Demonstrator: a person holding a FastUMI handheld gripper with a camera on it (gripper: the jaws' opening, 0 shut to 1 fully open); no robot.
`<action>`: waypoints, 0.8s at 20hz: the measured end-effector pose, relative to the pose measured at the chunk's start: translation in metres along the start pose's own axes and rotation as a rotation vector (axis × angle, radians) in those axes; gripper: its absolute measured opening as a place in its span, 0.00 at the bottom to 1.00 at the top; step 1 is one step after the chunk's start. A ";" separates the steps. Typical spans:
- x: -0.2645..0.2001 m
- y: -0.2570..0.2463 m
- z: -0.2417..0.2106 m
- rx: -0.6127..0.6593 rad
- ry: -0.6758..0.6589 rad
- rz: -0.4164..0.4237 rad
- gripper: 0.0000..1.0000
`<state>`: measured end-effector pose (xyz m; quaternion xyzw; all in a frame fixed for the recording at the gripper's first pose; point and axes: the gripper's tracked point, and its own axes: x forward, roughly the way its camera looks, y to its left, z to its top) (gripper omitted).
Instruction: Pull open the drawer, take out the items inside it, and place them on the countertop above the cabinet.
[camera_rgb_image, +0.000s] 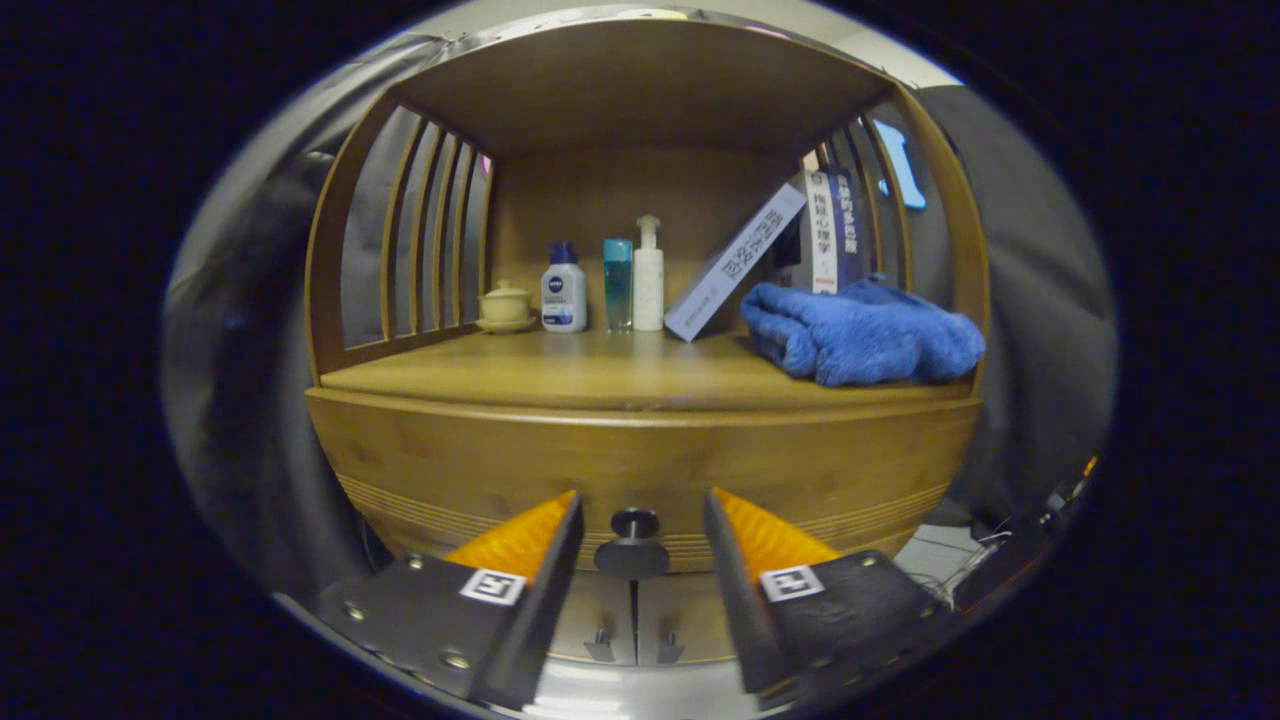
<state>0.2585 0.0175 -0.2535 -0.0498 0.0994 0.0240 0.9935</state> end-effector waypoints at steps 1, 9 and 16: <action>0.004 0.003 -0.009 -0.002 0.020 0.013 0.60; 0.015 0.001 -0.022 0.068 -0.031 0.020 0.42; -0.025 0.005 -0.030 -0.004 -0.038 0.029 0.29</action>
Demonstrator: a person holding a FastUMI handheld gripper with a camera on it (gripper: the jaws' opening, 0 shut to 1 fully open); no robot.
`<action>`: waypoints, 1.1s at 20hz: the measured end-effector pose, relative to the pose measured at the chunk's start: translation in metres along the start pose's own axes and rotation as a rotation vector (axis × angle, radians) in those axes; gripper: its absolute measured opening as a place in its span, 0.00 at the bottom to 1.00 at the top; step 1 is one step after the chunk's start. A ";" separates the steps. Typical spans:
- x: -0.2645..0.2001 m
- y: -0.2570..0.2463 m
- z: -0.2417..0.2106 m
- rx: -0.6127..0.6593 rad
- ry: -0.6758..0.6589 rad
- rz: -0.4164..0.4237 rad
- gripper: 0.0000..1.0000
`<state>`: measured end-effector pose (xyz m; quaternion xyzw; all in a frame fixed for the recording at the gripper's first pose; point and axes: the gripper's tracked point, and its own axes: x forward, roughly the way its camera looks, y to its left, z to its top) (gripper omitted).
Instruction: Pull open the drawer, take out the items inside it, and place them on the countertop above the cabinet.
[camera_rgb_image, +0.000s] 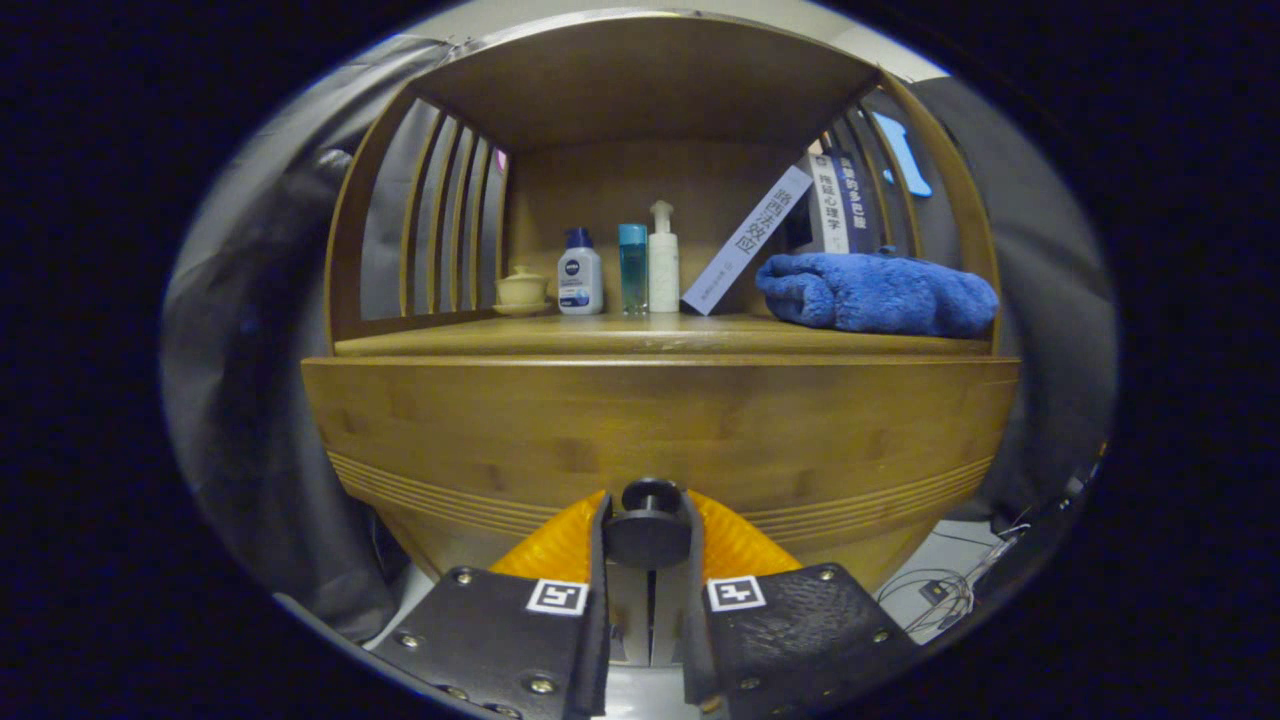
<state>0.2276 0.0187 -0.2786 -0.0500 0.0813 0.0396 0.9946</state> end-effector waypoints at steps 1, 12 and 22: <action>-0.012 -0.001 -0.001 0.005 -0.002 -0.005 0.30; -0.113 0.005 -0.026 0.021 0.007 -0.043 0.29; -0.148 0.006 -0.031 0.078 0.010 -0.036 0.29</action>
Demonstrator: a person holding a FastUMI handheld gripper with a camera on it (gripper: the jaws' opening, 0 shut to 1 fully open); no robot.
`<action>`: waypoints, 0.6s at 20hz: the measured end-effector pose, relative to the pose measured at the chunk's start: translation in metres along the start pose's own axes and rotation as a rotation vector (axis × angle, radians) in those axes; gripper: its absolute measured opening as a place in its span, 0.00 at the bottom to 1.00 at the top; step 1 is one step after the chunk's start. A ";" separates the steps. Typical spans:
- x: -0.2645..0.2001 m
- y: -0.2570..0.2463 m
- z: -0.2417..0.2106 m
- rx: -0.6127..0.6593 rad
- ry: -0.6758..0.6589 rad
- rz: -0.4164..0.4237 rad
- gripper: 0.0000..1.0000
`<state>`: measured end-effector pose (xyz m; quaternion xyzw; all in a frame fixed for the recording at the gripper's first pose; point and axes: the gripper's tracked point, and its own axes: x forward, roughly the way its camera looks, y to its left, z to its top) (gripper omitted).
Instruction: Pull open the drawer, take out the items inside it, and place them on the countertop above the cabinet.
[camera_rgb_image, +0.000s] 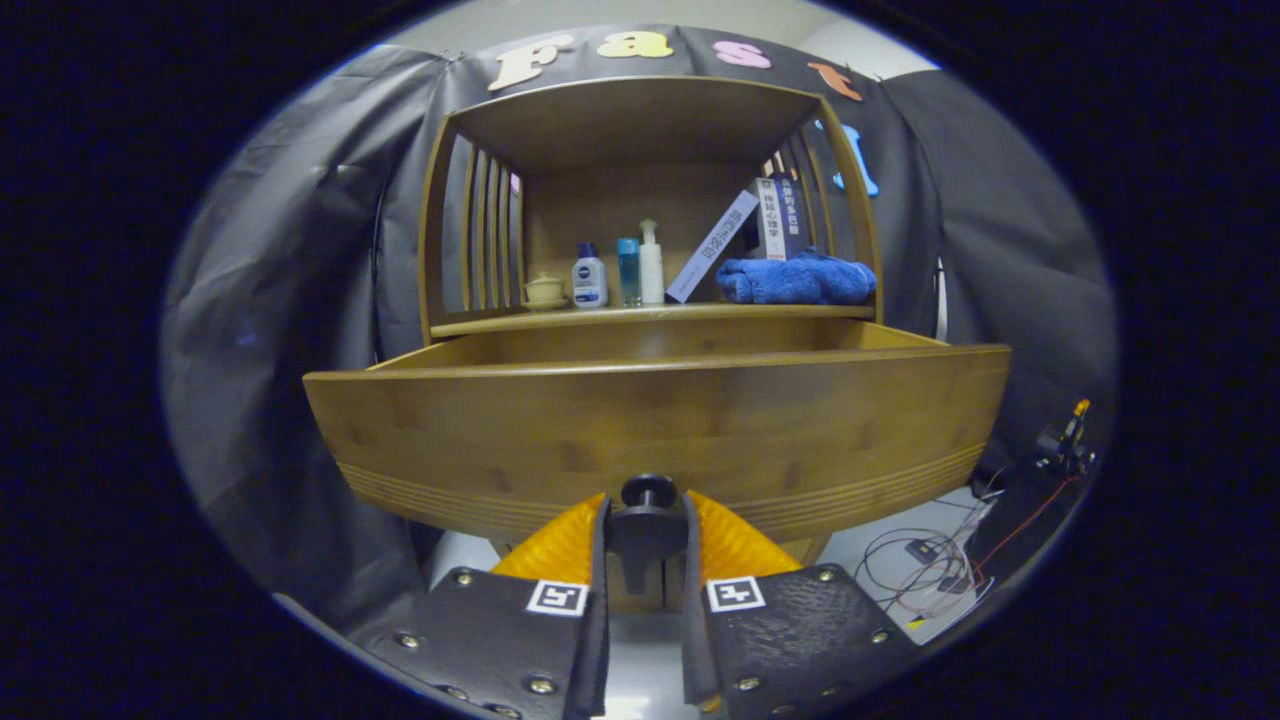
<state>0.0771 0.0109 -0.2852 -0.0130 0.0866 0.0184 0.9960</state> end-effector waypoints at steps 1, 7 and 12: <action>0.001 0.000 0.001 0.000 -0.006 0.003 0.29; -0.013 0.001 0.029 -0.012 0.030 -0.011 0.53; -0.018 0.022 0.106 -0.048 -0.014 0.037 1.00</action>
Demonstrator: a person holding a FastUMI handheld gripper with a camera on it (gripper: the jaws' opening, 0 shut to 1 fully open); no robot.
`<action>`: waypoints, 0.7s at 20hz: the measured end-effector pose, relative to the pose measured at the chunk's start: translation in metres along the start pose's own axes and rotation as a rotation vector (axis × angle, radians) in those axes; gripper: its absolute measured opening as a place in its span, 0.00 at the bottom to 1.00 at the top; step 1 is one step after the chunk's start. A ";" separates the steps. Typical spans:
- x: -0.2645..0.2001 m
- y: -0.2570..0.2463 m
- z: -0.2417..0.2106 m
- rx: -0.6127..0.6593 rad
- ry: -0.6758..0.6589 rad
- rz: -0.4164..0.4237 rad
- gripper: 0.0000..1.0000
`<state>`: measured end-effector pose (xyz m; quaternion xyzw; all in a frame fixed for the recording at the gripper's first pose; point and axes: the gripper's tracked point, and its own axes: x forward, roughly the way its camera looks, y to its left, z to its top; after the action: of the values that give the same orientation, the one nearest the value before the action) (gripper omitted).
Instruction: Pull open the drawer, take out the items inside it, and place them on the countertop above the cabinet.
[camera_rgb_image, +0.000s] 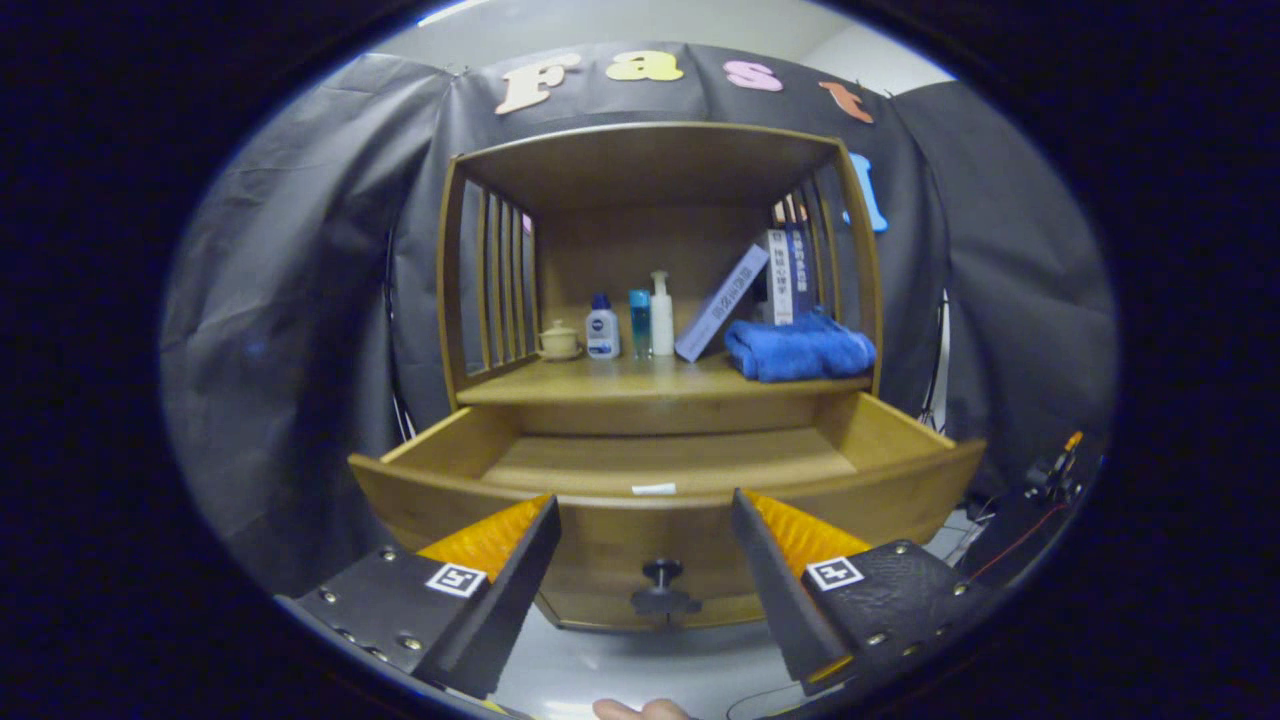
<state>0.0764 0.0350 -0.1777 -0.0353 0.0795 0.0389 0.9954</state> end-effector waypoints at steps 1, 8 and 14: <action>0.008 0.004 0.011 -0.006 0.024 0.010 1.00; 0.094 -0.011 0.016 -0.110 0.313 -0.066 1.00; 0.138 -0.028 -0.047 -0.243 0.634 -0.084 0.99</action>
<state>0.2075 0.0133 -0.2441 -0.1672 0.3781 -0.0056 0.9105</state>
